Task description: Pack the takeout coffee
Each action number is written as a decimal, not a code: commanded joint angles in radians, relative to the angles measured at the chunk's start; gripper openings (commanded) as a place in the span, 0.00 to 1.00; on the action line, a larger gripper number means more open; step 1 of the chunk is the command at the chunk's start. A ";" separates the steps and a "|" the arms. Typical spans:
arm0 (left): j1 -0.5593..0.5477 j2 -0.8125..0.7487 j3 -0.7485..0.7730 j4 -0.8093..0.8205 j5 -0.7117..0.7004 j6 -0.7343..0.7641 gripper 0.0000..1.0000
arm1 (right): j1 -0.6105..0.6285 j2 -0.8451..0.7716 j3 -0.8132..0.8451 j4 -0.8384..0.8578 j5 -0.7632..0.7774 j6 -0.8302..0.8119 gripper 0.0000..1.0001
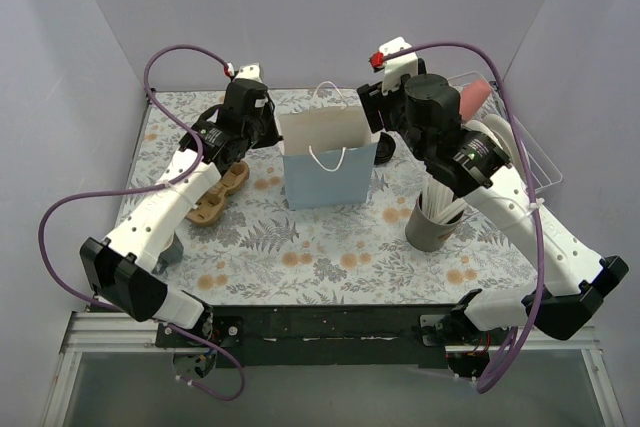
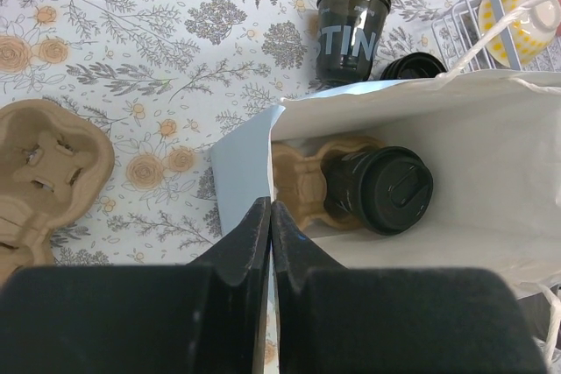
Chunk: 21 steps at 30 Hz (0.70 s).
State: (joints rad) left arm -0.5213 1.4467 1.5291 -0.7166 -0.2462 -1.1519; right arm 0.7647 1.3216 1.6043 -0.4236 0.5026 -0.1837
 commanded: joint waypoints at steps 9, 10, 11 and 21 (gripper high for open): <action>-0.003 -0.118 -0.026 -0.047 0.005 0.012 0.00 | -0.031 -0.018 0.011 0.011 0.014 0.065 0.74; -0.003 -0.123 -0.030 -0.052 0.004 0.014 0.00 | -0.042 -0.016 0.009 0.011 0.011 0.073 0.74; -0.003 -0.131 -0.033 -0.055 0.004 0.015 0.00 | -0.047 -0.012 0.008 0.011 0.004 0.084 0.74; -0.003 -0.200 -0.095 -0.109 -0.007 0.011 0.00 | -0.155 0.045 0.025 0.016 -0.070 0.176 0.74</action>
State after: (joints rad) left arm -0.5217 1.2984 1.4651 -0.7898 -0.2428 -1.1446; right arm 0.6621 1.3369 1.6039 -0.4248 0.4736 -0.0631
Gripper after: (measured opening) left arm 0.010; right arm 0.740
